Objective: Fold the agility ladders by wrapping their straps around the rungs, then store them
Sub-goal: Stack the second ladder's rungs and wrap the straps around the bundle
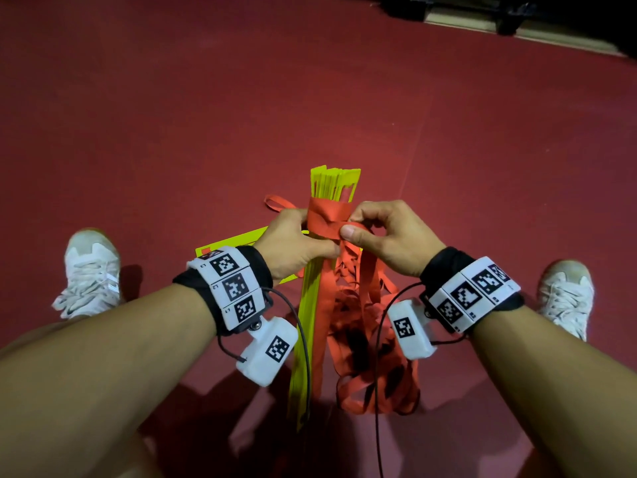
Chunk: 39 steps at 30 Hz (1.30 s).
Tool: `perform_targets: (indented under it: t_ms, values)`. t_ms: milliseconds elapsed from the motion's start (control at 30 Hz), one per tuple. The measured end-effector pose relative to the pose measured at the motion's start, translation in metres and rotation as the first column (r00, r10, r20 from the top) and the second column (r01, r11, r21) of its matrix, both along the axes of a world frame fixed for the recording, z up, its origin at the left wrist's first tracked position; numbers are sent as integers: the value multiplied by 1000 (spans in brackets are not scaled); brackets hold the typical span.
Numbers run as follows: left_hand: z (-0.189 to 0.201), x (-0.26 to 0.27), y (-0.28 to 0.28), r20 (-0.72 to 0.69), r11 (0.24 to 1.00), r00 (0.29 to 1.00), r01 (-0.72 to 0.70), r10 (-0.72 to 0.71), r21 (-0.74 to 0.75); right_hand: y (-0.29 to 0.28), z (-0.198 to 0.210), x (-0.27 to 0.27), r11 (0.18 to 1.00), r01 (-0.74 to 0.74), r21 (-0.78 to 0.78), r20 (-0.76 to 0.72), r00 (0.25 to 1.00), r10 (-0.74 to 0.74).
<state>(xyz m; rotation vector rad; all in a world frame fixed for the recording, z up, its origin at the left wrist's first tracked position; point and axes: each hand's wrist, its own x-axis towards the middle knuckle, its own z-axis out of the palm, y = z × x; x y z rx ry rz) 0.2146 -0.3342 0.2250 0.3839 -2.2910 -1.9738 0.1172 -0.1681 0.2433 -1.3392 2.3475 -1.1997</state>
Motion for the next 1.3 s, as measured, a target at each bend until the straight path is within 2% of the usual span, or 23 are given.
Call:
perform_targets:
  t_ms: [267, 400, 567, 633, 800, 933, 1033, 1167, 1300]
  values:
    - [5, 2, -13, 6, 999, 999, 32, -32, -39, 3, -4, -3, 998, 15, 63, 30, 999, -17]
    - [8, 4, -12, 10, 998, 999, 47, -48, 36, 1, -12, -4, 996, 48, 70, 7, 999, -48]
    - [6, 2, -5, 11, 986, 1000, 0, -2, 167, -7, -14, 5, 999, -5, 32, 23, 1000, 4]
    - [2, 3, -1, -4, 993, 1000, -1, 1, 115, -8, -13, 8, 1000, -15, 26, -3, 1000, 15]
    - [-8, 4, 2, -43, 989, 998, -49, 43, -137, -8, -13, 8, 1000, -9, -10, -12, 1000, 9]
    - [-13, 1, 4, -88, 976, 991, -116, 101, -183, -10, -15, 13, 998, -32, -47, 71, 997, 35]
    - [-16, -2, 0, -60, 980, 993, -112, 104, -165, -9, -16, 13, 999, -31, -38, 132, 991, 36]
    - [-9, 0, -3, -51, 988, 994, -99, 93, -119, -3, -12, 6, 999, -25, 43, 48, 999, 23]
    - [2, 3, -4, -83, 1000, 997, -4, 3, -7, -4, -10, 7, 998, -60, -10, 24, 998, 60]
